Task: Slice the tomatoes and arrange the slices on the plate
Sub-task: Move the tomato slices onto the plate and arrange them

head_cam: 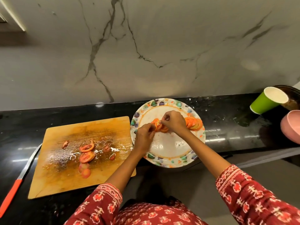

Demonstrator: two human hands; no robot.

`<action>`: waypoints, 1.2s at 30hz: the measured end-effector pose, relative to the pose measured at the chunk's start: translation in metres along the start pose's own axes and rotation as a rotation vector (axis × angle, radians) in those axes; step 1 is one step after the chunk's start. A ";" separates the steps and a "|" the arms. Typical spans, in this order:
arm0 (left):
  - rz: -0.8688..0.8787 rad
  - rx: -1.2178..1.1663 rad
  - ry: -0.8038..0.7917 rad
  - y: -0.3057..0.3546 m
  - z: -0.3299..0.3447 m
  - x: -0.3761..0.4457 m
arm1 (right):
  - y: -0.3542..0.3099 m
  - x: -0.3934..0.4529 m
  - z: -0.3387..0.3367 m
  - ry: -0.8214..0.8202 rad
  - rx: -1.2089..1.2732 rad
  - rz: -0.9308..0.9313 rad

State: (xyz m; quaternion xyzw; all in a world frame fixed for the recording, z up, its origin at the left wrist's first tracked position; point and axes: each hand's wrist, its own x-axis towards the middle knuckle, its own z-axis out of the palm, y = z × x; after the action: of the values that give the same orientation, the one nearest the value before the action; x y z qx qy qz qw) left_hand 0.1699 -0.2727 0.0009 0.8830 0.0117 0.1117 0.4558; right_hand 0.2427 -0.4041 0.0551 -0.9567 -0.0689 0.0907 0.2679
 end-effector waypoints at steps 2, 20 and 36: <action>-0.016 -0.017 0.003 0.000 0.000 0.003 | 0.001 0.002 -0.003 -0.007 -0.012 -0.034; -0.256 -0.015 -0.108 0.001 -0.006 0.021 | 0.014 0.011 -0.004 -0.389 -0.214 -0.333; -0.177 -0.041 -0.178 0.005 -0.003 0.021 | 0.017 0.004 0.005 -0.257 -0.135 -0.323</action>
State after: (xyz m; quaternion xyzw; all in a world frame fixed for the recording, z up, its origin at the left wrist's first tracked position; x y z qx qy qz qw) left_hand 0.1895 -0.2707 0.0103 0.8755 0.0467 -0.0077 0.4809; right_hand 0.2466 -0.4155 0.0412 -0.9295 -0.2606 0.1632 0.2035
